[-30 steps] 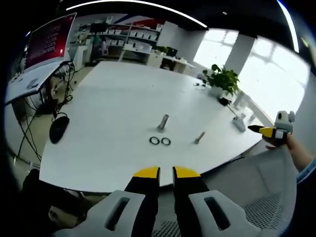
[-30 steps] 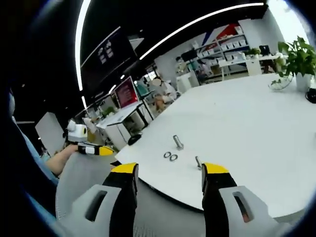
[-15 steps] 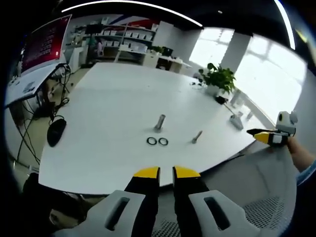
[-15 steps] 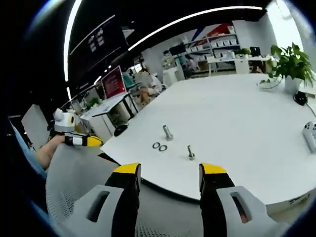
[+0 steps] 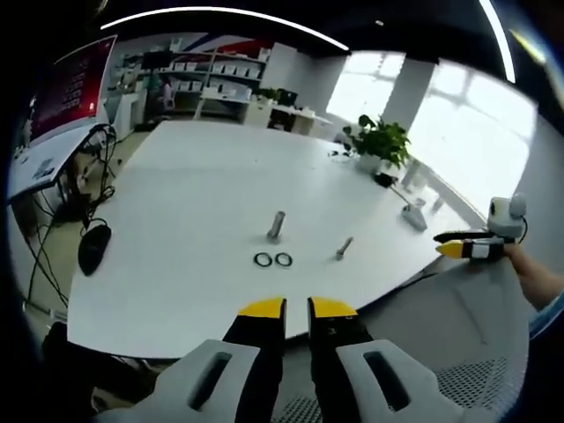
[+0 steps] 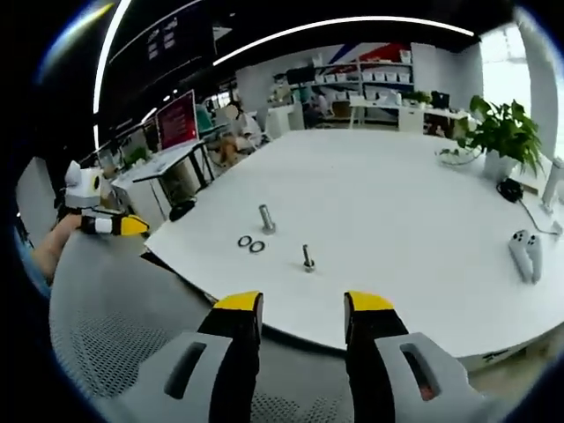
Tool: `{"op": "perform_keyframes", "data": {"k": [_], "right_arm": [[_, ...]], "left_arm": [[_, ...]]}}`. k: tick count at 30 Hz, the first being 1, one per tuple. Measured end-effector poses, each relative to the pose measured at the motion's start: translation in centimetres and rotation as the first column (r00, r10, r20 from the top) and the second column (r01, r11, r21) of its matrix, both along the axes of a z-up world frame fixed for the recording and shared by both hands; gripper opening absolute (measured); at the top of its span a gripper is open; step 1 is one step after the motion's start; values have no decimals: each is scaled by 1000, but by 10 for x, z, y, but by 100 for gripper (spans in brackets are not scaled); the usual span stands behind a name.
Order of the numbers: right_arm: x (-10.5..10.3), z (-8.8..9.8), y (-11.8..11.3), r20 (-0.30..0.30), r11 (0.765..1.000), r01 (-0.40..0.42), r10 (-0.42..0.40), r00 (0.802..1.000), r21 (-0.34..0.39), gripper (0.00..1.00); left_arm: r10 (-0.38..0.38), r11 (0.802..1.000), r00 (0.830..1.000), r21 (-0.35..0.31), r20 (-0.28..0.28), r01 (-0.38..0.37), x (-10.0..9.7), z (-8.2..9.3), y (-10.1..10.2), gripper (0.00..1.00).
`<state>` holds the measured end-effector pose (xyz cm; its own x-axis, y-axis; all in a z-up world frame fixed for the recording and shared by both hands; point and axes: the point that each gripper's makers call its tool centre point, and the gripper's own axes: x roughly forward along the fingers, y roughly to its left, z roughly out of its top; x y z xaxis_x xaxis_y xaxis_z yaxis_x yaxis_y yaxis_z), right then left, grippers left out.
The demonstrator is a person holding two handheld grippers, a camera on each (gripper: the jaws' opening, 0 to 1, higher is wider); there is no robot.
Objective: Place the washer onto the threaded stud by aligning its center hole with the stud, sliding it down to the base, and recovering from edge contact or off-axis alignment until the washer reaches the visible bottom stop.
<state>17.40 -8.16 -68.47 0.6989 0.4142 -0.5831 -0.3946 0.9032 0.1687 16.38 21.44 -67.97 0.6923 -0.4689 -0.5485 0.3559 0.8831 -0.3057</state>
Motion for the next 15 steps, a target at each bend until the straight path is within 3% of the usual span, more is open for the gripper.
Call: {"op": "perform_keyframes", "data": {"k": [7,15], "right_arm": [[-4,-4,5,-29,999,-22,23,999,23,38],[-6,-2,8,-18,998,-53,53,998,17,35]], "left_arm": [[27,999,1000,20,-13,-27,0,-3,4,7],[83,996,996,48,-38,-81,1,-8,12,7]]}}
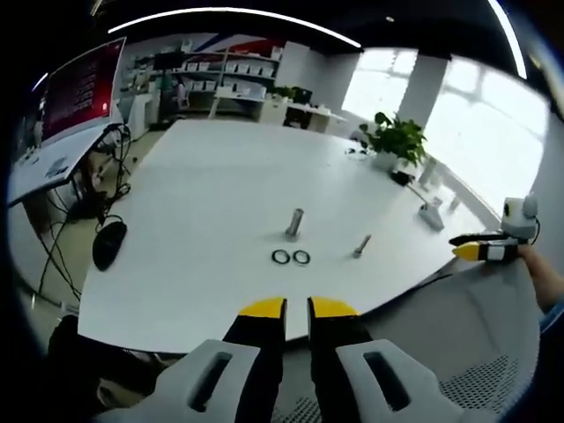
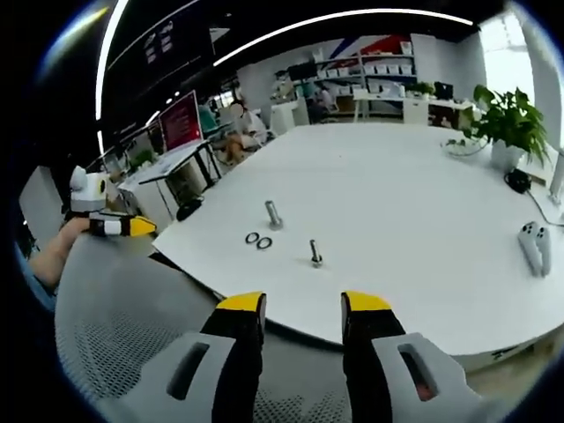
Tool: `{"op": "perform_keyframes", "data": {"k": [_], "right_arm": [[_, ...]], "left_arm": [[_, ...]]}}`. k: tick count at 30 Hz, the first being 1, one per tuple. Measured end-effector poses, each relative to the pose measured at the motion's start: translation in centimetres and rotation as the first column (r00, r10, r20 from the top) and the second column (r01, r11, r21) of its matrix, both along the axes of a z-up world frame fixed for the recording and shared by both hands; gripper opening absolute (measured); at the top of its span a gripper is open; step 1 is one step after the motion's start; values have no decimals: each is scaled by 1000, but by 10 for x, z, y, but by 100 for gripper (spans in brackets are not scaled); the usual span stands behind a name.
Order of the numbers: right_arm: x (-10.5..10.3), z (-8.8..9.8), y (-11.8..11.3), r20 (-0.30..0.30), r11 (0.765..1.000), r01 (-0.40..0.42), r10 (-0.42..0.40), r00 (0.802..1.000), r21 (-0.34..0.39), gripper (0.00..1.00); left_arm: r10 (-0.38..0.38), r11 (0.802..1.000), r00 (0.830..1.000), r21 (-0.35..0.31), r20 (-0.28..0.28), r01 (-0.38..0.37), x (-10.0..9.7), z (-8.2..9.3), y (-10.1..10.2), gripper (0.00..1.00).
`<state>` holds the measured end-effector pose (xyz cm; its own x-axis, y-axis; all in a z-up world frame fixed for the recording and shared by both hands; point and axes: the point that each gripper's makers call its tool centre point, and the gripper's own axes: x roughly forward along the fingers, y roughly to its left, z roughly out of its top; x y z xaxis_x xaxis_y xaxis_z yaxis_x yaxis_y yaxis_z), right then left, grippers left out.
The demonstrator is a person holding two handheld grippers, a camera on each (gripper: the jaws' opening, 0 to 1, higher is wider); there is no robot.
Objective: Place the washer onto the threaded stud by aligning its center hole with the stud, sliding it down to the base, and recovering from edge contact or off-axis alignment until the washer reaches the visible bottom stop.
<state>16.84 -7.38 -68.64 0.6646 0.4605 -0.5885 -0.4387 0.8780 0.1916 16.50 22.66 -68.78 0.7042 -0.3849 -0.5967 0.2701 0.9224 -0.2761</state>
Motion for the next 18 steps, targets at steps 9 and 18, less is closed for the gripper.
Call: {"op": "perform_keyframes", "data": {"k": [9,18], "right_arm": [[-1,3,2,10,1000,-20,20,1000,13,36],[-1,3,5,9,999,-34,33,999,19,36]], "left_arm": [[7,1000,1000,-2,-30,-7,-4,-3,1,8],[26,1000,999,-2,-23,-26,-2,-3,4,12]]}}
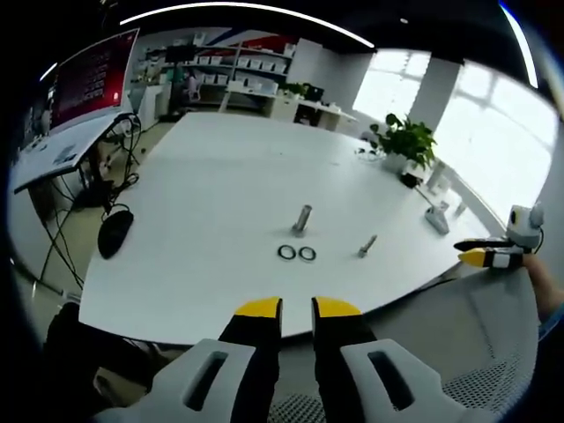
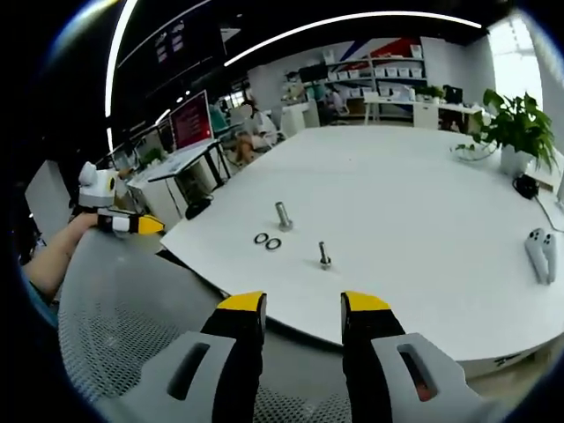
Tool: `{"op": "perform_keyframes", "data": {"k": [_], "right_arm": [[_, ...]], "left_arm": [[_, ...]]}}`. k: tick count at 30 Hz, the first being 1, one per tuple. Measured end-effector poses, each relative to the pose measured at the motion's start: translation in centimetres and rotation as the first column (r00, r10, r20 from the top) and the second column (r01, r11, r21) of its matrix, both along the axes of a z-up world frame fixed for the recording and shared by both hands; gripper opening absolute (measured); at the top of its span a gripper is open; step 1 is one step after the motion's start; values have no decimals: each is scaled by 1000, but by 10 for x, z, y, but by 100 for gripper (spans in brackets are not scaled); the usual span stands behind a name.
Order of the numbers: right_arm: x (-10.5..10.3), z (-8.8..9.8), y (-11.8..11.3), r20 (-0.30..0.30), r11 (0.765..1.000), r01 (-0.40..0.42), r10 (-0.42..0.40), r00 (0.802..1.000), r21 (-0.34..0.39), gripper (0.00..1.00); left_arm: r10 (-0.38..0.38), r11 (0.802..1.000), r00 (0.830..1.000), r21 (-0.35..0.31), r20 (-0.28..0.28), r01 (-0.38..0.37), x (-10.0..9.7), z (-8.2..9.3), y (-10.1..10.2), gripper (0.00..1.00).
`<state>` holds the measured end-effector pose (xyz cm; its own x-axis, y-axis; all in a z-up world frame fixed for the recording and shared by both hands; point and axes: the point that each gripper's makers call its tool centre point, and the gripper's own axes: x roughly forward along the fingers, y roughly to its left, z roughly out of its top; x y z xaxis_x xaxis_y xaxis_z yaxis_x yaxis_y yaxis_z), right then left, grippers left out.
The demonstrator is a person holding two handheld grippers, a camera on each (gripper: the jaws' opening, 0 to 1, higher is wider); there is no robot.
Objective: Place the washer onto the threaded stud by aligning its center hole with the stud, sliding it down to the base, and recovering from edge contact or off-axis alignment until the washer reaches the visible bottom stop.
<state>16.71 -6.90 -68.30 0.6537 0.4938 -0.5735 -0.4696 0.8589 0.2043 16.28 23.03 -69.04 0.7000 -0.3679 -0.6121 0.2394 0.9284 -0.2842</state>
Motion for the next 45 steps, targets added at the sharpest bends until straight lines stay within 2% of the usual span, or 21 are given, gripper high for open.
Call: {"op": "perform_keyframes", "data": {"k": [4,6,8,11,14,15,17,21,26,27,28,29,30,31,33,39,40,42,44,45], "right_arm": [[1,-2,-1,-9,1000,7,-7,1000,-9,35],[0,-4,-2,-23,1000,6,-7,1000,-18,35],[0,-5,-2,-32,1000,10,-11,999,-22,35],[-1,-8,-6,-56,999,36,-37,998,-27,36],[0,-9,-6,-60,999,39,-41,997,-34,35],[-1,-11,-7,-68,998,39,-41,997,-42,34],[-3,-16,-9,-99,997,36,-43,994,-75,31],[-5,-19,-10,-118,996,24,-34,992,-85,31],[-4,-19,-11,-118,996,35,-44,992,-82,31],[-4,-19,-12,-117,996,44,-53,992,-82,30],[-3,-19,-12,-117,995,47,-56,992,-82,30],[-4,-20,-12,-118,995,46,-55,992,-83,30],[-4,-20,-12,-118,996,43,-52,992,-83,30],[-4,-20,-11,-120,996,40,-49,991,-83,30],[-4,-20,-11,-124,996,38,-48,991,-86,30],[-4,-20,-11,-125,996,42,-52,991,-84,30],[-4,-21,-11,-126,996,38,-49,991,-84,30],[-5,-21,-11,-127,996,34,-44,991,-85,30],[-4,-21,-12,-126,996,40,-50,991,-81,30],[-4,-20,-12,-125,996,43,-53,991,-79,30]], "left_arm": [[-12,1000,1000,-8,-1,12,-1,0,-2,13],[-33,999,999,-15,3,33,-1,1,-5,17],[-97,995,995,-23,18,97,-2,2,-13,19],[-217,976,975,-22,-39,217,-12,-5,-24,16],[-278,954,961,-116,11,277,-6,4,-31,15],[-293,947,955,-127,34,295,-2,7,-30,15],[-307,945,951,-106,29,308,7,7,-21,13],[-373,928,927,32,43,372,31,4,0,12],[-432,902,899,37,66,431,66,8,-2,12],[-471,882,880,42,63,469,73,9,-6,12],[-487,873,872,48,59,484,78,8,-8,14],[-535,844,843,69,54,531,85,7,-13,16],[-563,826,825,75,54,559,89,6,-17,19],[-574,818,817,67,56,571,96,6,-22,23],[-583,812,809,48,77,581,112,8,-29,22],[-585,811,806,40,93,584,150,1,-42,25],[-589,807,800,38,112,589,157,0,-46,27],[-620,781,759,59,200,622,167,5,-58,29],[-617,784,766,57,180,618,175,-3,-62,31],[-622,780,763,57,176,623,178,-6,-65,32]]}}
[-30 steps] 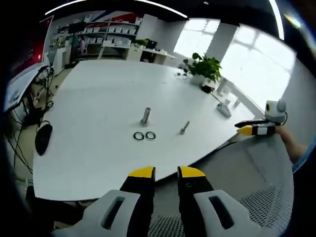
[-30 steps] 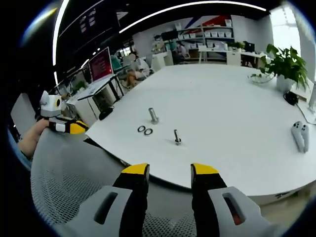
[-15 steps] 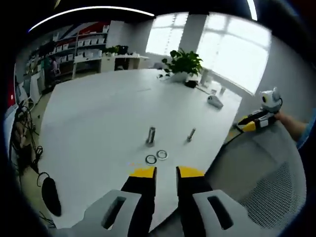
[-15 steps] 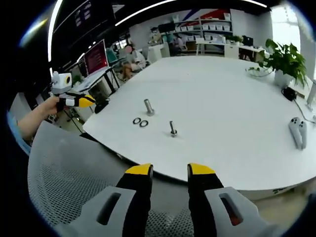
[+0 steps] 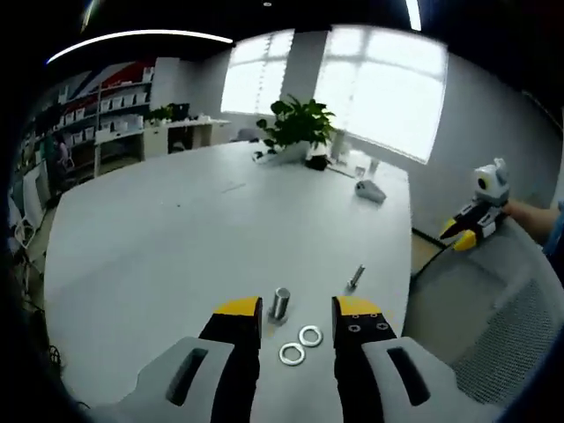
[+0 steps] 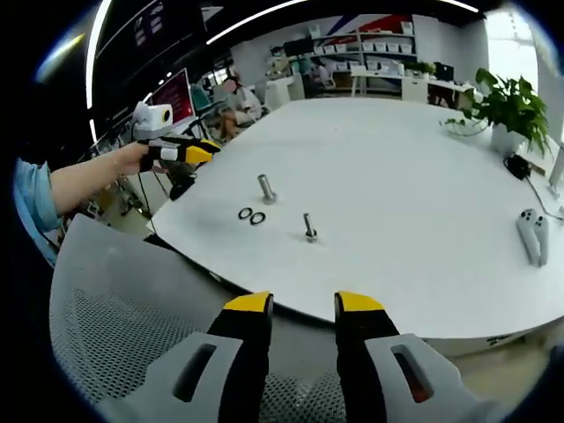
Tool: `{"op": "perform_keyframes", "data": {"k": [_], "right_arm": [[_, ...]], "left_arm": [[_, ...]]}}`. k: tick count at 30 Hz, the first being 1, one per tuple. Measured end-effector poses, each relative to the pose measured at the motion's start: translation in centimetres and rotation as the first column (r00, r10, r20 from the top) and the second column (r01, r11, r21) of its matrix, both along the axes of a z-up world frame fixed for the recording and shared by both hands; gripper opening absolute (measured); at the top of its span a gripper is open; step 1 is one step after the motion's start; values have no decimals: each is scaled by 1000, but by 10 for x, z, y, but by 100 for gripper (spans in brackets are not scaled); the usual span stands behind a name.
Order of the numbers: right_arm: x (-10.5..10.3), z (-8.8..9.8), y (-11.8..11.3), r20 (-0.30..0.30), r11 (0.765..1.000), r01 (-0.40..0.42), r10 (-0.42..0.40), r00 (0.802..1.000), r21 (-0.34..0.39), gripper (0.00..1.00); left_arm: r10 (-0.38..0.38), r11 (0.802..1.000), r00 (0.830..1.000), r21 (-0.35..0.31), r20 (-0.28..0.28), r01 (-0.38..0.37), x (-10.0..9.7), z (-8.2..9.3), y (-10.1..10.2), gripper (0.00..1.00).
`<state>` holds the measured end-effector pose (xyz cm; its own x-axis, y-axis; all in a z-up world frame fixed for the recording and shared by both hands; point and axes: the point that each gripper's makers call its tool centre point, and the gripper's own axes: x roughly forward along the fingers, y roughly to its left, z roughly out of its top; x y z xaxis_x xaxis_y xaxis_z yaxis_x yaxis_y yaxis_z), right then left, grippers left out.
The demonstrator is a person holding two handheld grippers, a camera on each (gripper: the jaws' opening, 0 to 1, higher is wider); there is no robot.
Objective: Place the washer onto the threaded stud by aligning its center hole with the stud, sliding it down to the base, and recovering from edge contact or off-axis alignment until the washer reaches the visible bottom stop.
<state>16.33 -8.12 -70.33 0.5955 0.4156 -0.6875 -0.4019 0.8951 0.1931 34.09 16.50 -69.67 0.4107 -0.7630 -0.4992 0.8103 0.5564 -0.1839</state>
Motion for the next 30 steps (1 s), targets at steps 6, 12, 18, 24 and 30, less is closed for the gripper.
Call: {"op": "perform_keyframes", "data": {"k": [6,12,18,24,30], "right_arm": [[0,0,-1,-1,1000,6,-6,1000,-1,30],[0,0,-2,1,1000,11,-11,1000,-2,30],[1,0,-2,3,1000,15,-15,1000,1,30],[1,0,-2,1,1000,14,-14,1000,-1,29],[0,-1,-2,1,1000,12,-12,1000,-1,29]], "left_arm": [[-125,976,992,179,-21,127,11,-44,-12,27],[-145,958,989,244,-34,149,25,-70,-34,32],[-177,942,980,274,-88,195,20,-92,-57,32],[-183,930,981,312,-64,194,22,-102,-65,21],[-150,925,986,344,-70,165,18,-104,-65,12]]}}
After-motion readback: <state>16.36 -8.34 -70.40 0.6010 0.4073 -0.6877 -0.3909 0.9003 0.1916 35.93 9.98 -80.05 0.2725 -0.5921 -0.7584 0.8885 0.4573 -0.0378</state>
